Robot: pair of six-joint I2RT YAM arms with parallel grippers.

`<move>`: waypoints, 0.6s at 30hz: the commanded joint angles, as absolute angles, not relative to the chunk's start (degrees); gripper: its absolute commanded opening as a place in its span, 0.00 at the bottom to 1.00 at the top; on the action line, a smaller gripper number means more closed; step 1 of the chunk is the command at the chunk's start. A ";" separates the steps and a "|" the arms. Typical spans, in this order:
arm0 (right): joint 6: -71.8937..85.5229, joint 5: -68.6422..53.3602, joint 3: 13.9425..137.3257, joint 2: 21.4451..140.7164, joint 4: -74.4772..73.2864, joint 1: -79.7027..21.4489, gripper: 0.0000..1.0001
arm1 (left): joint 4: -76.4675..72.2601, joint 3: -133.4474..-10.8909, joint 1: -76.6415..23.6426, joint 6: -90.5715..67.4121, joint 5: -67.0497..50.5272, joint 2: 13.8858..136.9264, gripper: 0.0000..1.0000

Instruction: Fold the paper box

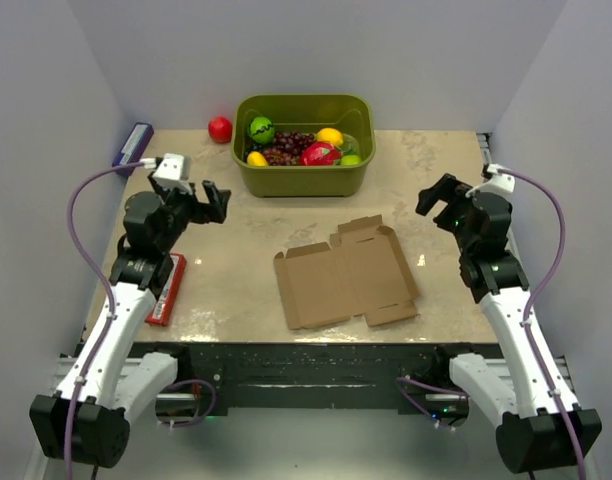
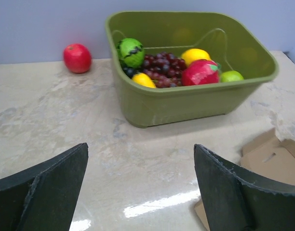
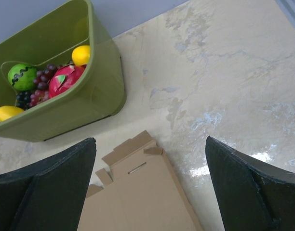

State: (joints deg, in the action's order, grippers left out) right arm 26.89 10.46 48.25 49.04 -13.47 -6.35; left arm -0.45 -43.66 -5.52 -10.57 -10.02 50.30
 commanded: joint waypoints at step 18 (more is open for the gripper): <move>40.60 -0.53 47.55 61.25 -44.82 -6.24 0.98 | 2.19 -51.94 -22.59 -6.77 -13.11 62.58 0.96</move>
State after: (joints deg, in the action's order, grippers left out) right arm 36.47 -0.80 49.58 57.19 -40.05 -6.35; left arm 4.40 -51.44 -22.52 -7.90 -13.08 64.53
